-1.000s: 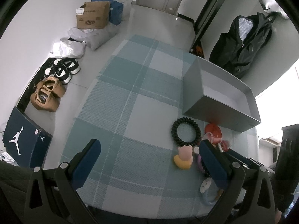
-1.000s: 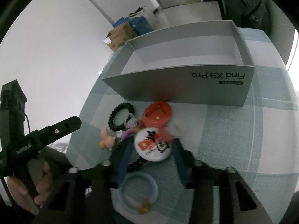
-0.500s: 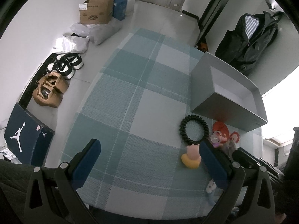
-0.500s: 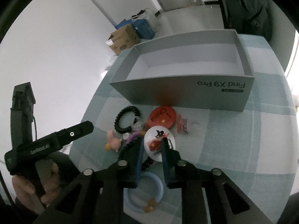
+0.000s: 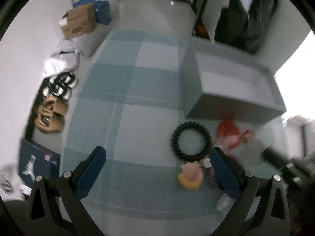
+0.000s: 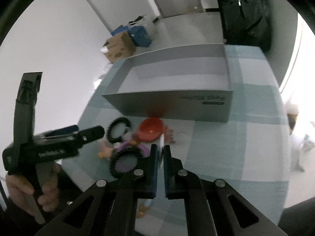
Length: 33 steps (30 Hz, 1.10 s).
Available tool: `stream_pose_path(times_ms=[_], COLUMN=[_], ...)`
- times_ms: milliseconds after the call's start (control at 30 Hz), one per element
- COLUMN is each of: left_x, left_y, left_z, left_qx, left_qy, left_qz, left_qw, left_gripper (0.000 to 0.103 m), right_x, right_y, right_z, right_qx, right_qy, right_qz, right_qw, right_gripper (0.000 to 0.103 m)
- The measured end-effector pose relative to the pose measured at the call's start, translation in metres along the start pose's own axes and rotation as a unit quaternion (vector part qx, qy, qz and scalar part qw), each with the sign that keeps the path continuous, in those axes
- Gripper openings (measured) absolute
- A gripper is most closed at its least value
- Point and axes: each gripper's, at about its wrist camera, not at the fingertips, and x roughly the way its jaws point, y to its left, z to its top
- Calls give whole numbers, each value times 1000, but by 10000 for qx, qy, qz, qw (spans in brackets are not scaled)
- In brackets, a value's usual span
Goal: Organize jewelry
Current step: 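Grasp the white round badge with the right tool while the left tool grasps a black beaded bracelet, then carry the badge and bracelet into the gray box while both tools open to release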
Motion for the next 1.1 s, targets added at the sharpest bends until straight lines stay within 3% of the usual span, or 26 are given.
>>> stream_pose_path(times_ms=[133,200,233,300,467,567,667,733,867,1100], left_x=[4,7,10,15,18,19,16,14,12,5], left_y=[4,4,4,8,0,-9,-15,-18,-23,-14], left_z=[2,5,6,8,12,12,11,11,13,10], left_qx=[-91,-49,-28,-91,-34,275,524,622,681,314], left_qy=[178,247,282,428,512,461,460,463,486,493], left_qz=[-220,-130,-87,-215,-193,167,194,166,-66,-700], left_qw=[9996,9996,9996,9988,9985,9984,9974,9969,9965,9958], left_gripper=[102,100,96,79,74,61,52,43,6,5], right_x=[0,0,1,2,7,6,6,5,0,-10], right_y=[-4,-5,-5,-6,-5,-5,-7,-7,-4,-7], right_z=[1,2,2,3,5,6,7,7,8,7], right_qx=[-36,-60,-63,-45,-82,-72,25,37,-34,144], right_qy=[58,50,65,80,124,144,146,144,10,-142], right_qz=[-101,-104,-115,-106,-112,-95,6,74,127,288], right_qw=[9999,9999,9999,9999,9998,9998,9999,9999,9999,9994], right_gripper=[5,5,5,5,6,6,5,5,3,3])
